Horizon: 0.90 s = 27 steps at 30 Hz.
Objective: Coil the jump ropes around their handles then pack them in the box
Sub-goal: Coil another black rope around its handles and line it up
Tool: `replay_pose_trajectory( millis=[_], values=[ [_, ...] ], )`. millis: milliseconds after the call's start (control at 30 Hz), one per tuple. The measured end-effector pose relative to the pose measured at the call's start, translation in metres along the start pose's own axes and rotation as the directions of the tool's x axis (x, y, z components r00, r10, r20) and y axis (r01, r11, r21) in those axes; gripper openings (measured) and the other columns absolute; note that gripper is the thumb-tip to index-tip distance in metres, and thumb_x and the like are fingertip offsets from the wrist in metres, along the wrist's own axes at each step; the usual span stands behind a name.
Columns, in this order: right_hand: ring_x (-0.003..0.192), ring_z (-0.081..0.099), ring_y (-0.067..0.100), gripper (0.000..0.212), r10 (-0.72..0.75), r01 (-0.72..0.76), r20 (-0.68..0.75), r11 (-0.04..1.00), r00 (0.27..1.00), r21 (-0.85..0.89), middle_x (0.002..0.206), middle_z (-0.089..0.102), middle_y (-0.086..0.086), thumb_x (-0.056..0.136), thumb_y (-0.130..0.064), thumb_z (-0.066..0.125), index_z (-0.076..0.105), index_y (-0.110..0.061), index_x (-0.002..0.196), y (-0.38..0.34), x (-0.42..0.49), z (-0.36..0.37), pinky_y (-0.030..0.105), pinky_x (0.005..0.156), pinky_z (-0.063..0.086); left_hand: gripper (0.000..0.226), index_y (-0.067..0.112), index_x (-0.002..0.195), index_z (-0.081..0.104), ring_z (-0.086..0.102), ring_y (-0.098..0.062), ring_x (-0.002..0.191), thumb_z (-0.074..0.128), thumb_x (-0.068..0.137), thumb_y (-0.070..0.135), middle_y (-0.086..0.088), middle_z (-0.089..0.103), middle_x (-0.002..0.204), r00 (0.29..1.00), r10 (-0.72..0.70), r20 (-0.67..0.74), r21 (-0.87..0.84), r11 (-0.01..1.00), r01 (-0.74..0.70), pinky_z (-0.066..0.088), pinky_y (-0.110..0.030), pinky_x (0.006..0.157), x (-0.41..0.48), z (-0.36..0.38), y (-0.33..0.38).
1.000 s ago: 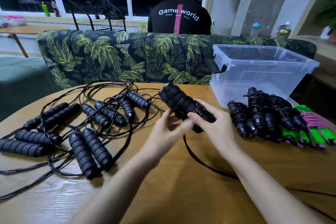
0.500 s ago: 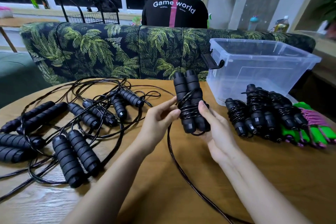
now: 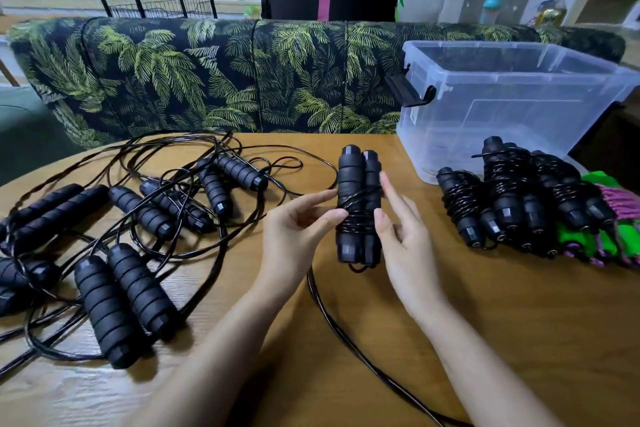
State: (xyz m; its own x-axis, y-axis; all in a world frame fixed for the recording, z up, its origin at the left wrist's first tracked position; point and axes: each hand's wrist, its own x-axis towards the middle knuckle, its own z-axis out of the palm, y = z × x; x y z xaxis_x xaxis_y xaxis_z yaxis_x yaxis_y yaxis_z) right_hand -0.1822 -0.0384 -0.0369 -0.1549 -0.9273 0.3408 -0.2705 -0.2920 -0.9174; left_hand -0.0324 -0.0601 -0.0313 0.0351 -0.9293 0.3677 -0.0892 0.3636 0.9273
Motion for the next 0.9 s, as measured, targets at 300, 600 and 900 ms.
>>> replay_pose_trajectory(
  millis=[300,600,900],
  values=[
    [0.138,0.036,0.006,0.098,-0.06,0.099,0.204,0.977,0.977,-0.187,0.156,0.029,-0.006,0.081,-0.006,0.074,0.015,-0.036,0.154,0.004,-0.011,0.007,0.009,0.101,0.034,0.049,0.011,0.119,0.068,0.07,-0.002,0.086,0.081,0.074,0.026,0.007,0.074,0.092,0.97,0.224,0.092,0.157,0.959,-0.236,0.053,-0.019,0.085,-0.007,-0.007,-0.007],
    [0.126,0.046,-0.005,0.084,0.011,-0.011,0.159,1.0,0.987,-0.003,0.147,0.045,-0.007,0.09,-0.005,0.067,0.019,-0.035,0.152,0.001,-0.008,0.004,0.004,0.093,0.036,0.046,0.023,0.128,0.059,0.067,-0.003,0.099,0.069,0.083,0.023,0.01,0.07,0.108,0.98,0.143,0.14,0.054,0.987,-0.152,0.05,-0.019,0.091,-0.007,-0.003,-0.006],
    [0.138,0.035,-0.002,0.073,0.009,-0.042,0.228,0.989,0.974,0.14,0.154,0.026,-0.015,0.086,-0.025,0.065,0.027,-0.036,0.148,-0.008,-0.008,0.007,0.032,0.117,0.033,0.049,0.013,0.145,0.042,0.059,-0.014,0.123,0.052,0.097,0.012,0.0,0.064,0.129,0.95,-0.193,0.244,-0.297,0.918,0.263,0.047,-0.032,0.104,-0.007,0.004,0.002]
  ],
)
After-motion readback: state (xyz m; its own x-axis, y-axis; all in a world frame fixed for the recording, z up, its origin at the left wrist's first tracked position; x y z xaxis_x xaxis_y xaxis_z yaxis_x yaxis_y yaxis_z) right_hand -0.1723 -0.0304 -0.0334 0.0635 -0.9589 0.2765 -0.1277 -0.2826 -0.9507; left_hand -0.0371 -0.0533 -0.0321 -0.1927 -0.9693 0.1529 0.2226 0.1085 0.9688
